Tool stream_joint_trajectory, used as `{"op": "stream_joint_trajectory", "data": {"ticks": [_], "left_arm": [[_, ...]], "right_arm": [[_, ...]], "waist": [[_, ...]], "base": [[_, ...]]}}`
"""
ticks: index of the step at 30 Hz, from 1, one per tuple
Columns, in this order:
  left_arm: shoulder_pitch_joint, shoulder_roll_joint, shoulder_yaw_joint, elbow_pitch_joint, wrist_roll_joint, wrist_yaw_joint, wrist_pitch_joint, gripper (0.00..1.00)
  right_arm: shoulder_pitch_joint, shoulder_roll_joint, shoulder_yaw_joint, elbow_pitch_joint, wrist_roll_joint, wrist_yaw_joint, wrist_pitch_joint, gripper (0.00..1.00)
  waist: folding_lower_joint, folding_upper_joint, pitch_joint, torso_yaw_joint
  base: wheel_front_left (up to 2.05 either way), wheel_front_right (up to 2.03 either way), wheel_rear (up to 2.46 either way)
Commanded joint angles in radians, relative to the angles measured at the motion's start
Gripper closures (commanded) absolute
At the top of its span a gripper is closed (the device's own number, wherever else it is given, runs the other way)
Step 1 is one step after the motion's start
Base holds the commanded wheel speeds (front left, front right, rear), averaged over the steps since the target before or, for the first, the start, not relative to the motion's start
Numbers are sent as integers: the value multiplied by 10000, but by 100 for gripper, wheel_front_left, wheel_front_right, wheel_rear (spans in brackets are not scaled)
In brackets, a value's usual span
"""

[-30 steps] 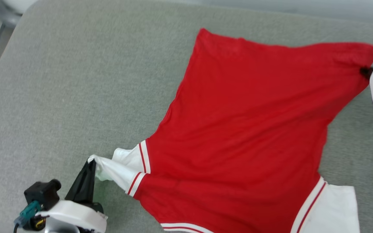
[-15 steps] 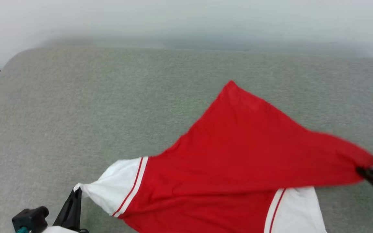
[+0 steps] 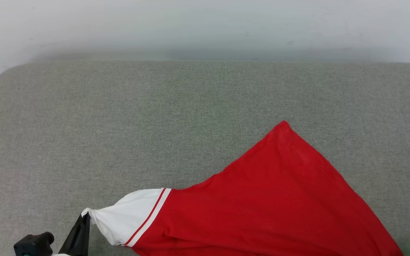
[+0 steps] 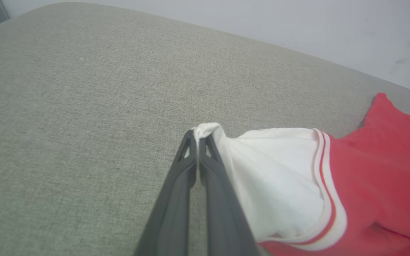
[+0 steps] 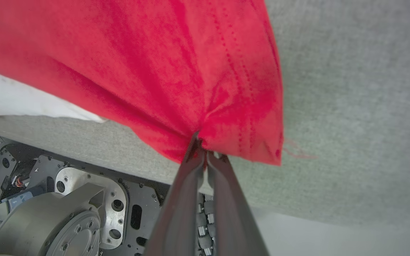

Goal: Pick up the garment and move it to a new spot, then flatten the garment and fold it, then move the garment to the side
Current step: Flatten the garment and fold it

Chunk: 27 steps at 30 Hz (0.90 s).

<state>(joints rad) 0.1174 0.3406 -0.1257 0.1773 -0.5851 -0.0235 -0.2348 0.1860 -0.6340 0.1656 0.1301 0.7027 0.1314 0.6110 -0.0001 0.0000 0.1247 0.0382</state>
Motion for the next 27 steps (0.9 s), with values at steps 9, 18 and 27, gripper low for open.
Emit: {"op": "stream_joint_trajectory", "data": {"ticks": [9, 18, 27], "left_arm": [[-167, 97, -67, 105, -17, 13, -3, 100], [-96, 66, -172, -32, 23, 71, -12, 100], [-421, 67, -372, -319, 97, 45, 54, 100]], "right_arm": [[35, 671, -485, 259, -540, -25, -769, 0], [-1271, 611, -1769, -1142, -889, -11, -1752, 0], [-4058, 228, -1350, -2307, -1256, -11, -840, 0]], "waist": [[1, 0, 15, 69], [1, 0, -166, 231], [1, 0, 151, 628]], "base": [[0, 0, 0], [0, 0, 0], [0, 0, 0]]}}
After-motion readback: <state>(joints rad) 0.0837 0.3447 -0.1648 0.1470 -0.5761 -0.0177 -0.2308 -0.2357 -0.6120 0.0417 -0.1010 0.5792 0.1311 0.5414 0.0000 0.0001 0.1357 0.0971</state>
